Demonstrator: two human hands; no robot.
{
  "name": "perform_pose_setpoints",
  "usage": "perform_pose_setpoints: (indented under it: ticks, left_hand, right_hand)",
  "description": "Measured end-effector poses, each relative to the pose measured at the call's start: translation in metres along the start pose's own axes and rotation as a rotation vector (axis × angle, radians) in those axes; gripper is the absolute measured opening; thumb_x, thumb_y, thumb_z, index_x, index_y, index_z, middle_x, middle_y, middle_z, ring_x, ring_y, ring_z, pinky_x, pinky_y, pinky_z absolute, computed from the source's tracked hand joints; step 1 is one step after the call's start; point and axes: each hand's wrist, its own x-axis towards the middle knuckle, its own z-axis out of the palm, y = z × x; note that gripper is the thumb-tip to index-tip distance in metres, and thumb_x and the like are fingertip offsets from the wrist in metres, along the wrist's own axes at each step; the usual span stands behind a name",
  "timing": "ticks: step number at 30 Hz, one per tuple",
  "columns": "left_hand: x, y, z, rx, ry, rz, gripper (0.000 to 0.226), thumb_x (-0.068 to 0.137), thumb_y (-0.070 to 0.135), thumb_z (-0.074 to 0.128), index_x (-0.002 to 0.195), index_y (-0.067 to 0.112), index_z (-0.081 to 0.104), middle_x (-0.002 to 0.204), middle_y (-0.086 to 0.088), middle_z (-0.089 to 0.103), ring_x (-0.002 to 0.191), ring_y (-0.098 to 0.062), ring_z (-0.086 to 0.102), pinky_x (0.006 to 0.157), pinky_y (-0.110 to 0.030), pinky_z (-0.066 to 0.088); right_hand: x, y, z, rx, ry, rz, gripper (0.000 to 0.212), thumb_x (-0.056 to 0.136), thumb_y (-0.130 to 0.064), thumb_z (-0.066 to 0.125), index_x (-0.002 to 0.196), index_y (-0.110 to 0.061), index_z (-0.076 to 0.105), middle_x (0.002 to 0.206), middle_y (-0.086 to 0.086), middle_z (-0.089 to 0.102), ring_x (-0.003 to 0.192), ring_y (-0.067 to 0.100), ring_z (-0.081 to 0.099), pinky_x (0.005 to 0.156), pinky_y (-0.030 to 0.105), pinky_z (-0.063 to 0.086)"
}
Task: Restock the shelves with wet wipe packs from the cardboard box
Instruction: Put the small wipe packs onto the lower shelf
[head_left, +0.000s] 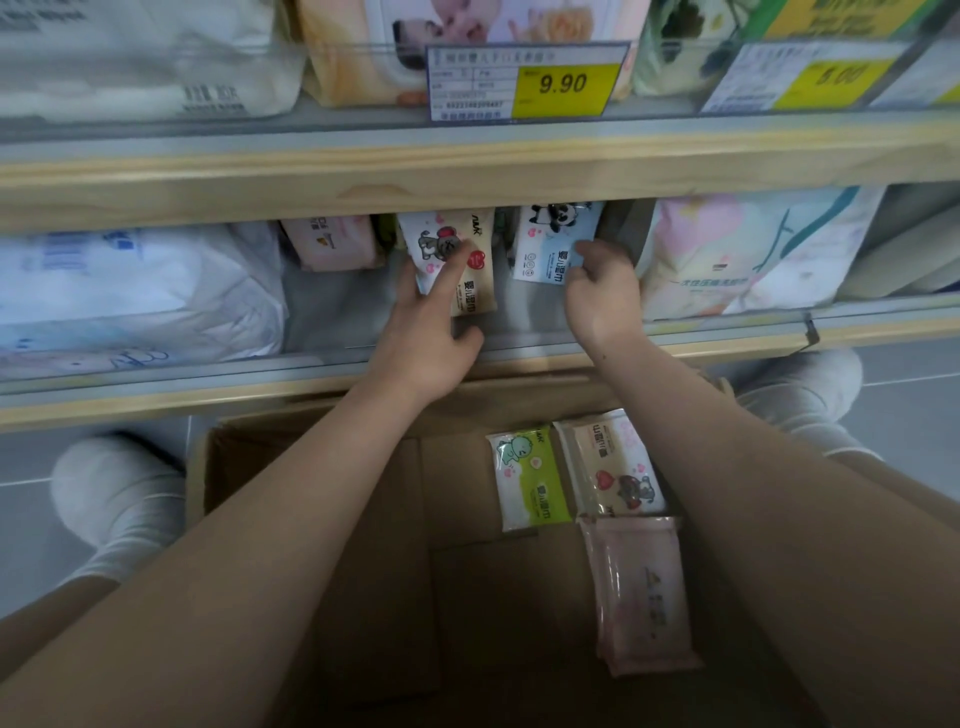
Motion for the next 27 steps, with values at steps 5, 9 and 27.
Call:
perform_pose_setpoints:
  ticks: [5, 9, 27]
  left_hand:
    - [0.003, -0.004, 0.002, 0.017, -0.006, -0.007, 0.078, 0.087, 0.020, 0.057, 0.142, 0.053, 0.012, 0.155, -0.005, 0.003, 0.138, -0.030, 0.027, 0.103, -0.038, 0.037]
    - [-0.001, -0.003, 0.000, 0.098, 0.041, 0.022, 0.071, 0.088, 0.026, 0.054, 0.142, 0.051, 0.015, 0.154, -0.007, 0.009, 0.134, -0.032, 0.033, 0.098, -0.044, 0.044]
    - [-0.102, -0.023, 0.020, 0.647, 0.223, 0.232, 0.056, 0.078, 0.027, 0.064, 0.130, 0.013, 0.047, 0.118, -0.009, 0.056, 0.112, -0.027, 0.046, 0.106, -0.048, 0.025]
  right_hand:
    - [0.003, 0.001, 0.002, 0.001, -0.060, 0.032, 0.042, 0.095, -0.008, 0.040, 0.136, -0.005, 0.045, 0.148, 0.010, 0.035, 0.136, 0.023, 0.035, 0.113, 0.035, 0.029]
    - [-0.014, -0.003, -0.011, 0.004, -0.098, 0.030, 0.046, 0.095, -0.008, 0.040, 0.140, -0.010, 0.039, 0.148, 0.009, 0.036, 0.135, 0.023, 0.037, 0.113, 0.036, 0.030]
    - [-0.153, 0.100, -0.049, -0.311, -0.169, 0.236, 0.051, 0.086, -0.025, 0.062, 0.131, -0.012, 0.043, 0.133, 0.011, 0.042, 0.121, 0.028, 0.045, 0.096, 0.036, 0.041]
